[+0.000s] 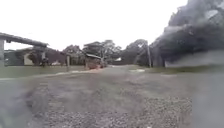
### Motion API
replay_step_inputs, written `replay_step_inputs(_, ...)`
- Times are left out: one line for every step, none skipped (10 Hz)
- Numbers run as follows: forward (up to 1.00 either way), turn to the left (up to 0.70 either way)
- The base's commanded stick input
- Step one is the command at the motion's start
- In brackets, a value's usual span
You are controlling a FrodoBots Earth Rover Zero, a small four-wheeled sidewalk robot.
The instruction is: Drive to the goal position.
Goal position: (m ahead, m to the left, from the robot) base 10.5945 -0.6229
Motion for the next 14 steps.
replay_step_inputs(0.7, 0.0)
replay_step_inputs(0.7, 0.0)
replay_step_inputs(0.7, 0.0)
replay_step_inputs(0.7, 0.0)
replay_step_inputs(0.7, 0.0)
replay_step_inputs(0.7, 0.0)
replay_step_inputs(0.7, 0.0)
replay_step_inputs(0.7, 0.0)
replay_step_inputs(0.7, 0.0)
replay_step_inputs(0.7, 0.0)
replay_step_inputs(0.7, 0.0)
replay_step_inputs(0.7, 0.0)
replay_step_inputs(0.7, 0.0)
replay_step_inputs(0.7, 0.0)
